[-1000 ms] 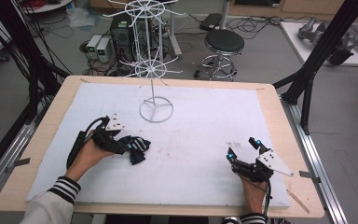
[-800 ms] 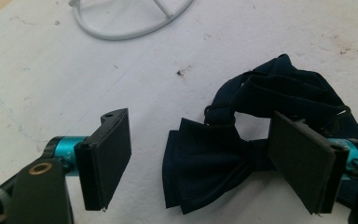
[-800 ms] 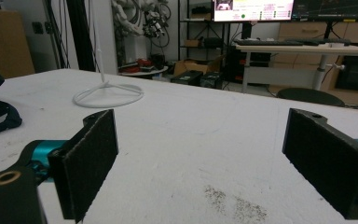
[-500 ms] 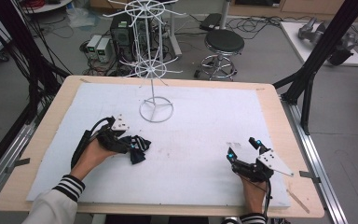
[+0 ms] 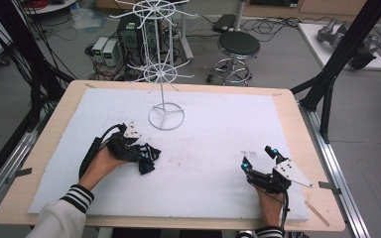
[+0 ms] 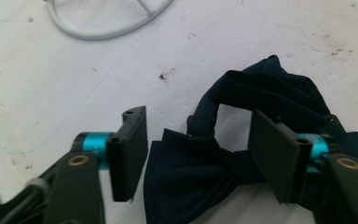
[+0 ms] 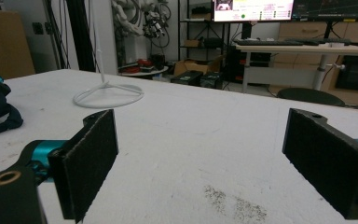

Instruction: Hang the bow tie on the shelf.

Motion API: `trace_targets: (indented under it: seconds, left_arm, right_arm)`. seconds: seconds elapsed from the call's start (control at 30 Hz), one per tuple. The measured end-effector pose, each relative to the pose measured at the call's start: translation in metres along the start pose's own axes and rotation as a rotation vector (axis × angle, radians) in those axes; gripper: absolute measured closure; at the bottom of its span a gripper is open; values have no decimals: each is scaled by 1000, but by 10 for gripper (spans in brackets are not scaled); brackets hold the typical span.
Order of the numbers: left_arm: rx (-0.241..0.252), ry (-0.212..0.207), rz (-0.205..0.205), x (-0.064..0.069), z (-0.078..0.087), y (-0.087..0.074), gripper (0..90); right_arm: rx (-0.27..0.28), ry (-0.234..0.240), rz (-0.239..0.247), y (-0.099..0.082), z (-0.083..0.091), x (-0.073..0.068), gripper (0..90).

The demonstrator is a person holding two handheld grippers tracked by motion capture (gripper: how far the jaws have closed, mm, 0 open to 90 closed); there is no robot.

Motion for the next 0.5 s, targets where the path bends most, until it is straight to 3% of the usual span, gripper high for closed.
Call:
trace_targets:
  seconds: [0.2,0.5]
  left_arm:
    - [-19,3,14,2,-3,1,537]
    - [-39,13,2,2,-4,1,691]
  right_arm:
    - [0,0,1,0,0,0,95]
    - [2,0,0,0,0,0,94]
Point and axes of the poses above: each handheld gripper's, and its own axes: z roughly backward along the jaws, y roughly out of its top, x roughly to its right, the point moved 2 cm from there along -z, roughly forward along the jaws, and after that the axes turned 1 degree about z, right-handed, at the moved point
